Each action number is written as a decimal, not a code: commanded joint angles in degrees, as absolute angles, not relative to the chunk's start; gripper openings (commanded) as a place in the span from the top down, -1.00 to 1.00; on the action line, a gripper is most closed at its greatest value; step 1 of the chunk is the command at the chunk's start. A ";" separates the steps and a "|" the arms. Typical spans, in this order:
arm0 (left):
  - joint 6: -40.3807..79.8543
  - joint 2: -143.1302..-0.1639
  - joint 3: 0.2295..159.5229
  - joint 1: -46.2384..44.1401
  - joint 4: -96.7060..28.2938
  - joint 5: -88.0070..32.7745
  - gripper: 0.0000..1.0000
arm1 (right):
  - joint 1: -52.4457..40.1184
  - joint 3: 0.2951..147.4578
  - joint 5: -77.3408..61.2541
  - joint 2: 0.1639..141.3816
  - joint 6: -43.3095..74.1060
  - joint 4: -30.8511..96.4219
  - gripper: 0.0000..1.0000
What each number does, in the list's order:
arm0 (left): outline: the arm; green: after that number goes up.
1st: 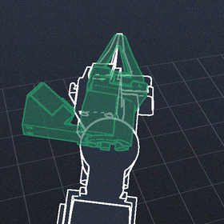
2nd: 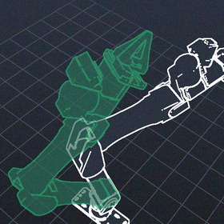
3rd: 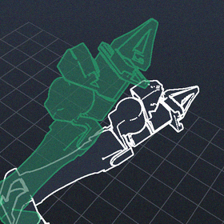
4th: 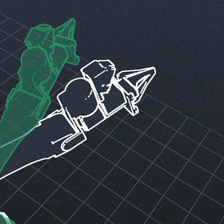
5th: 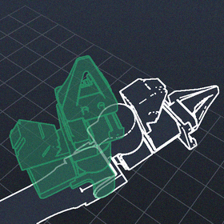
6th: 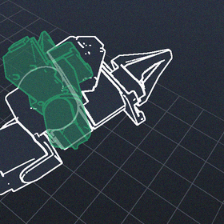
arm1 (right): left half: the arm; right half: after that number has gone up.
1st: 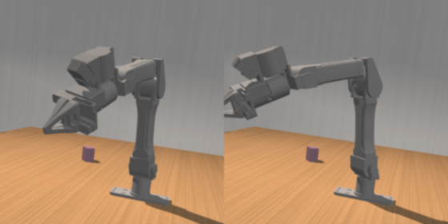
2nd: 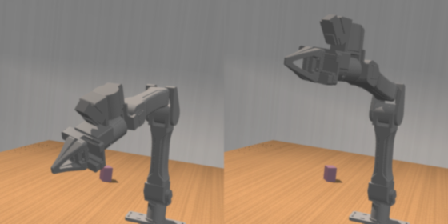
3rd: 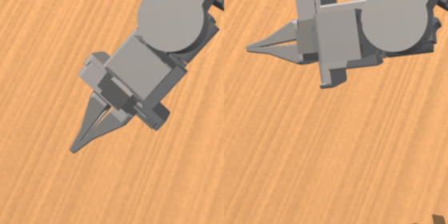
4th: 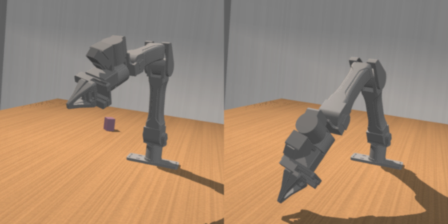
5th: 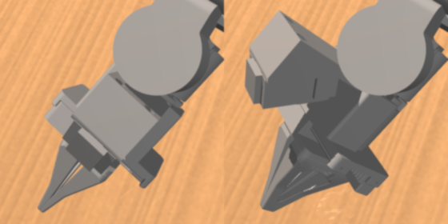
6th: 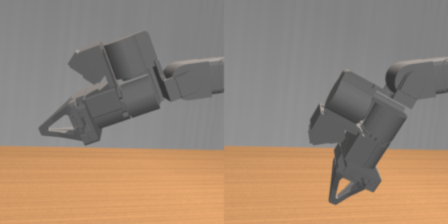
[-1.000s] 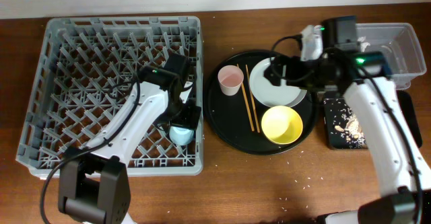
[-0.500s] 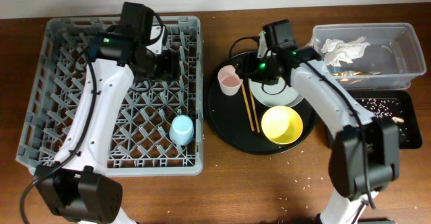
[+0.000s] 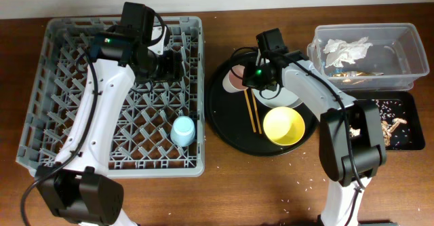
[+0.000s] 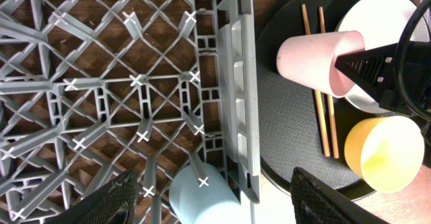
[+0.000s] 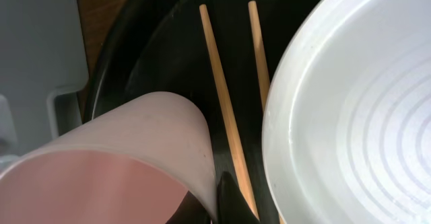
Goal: Sort waste into correct bins and load items into the dishwasher rack
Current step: 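Grasp the pink cup with the right gripper and lift, then hand the pink cup from right gripper to left gripper, then place the pink cup in the rack beside the blue cup with left gripper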
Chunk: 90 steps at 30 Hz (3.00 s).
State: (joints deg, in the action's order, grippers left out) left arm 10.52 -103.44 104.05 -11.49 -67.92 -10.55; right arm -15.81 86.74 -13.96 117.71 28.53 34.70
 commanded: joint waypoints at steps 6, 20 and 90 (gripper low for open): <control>8.64 -103.83 104.73 -9.50 -68.93 -34.89 -0.72 | -10.41 87.57 -35.07 106.87 26.15 37.15 0.92; -0.05 -104.31 90.63 -3.51 -54.48 -83.18 -0.99 | -12.53 87.55 -61.12 102.37 24.67 27.88 0.92; 0.80 -118.04 106.54 -18.48 -71.44 -2.17 -0.92 | -0.21 88.01 -27.55 96.84 8.36 60.38 -0.89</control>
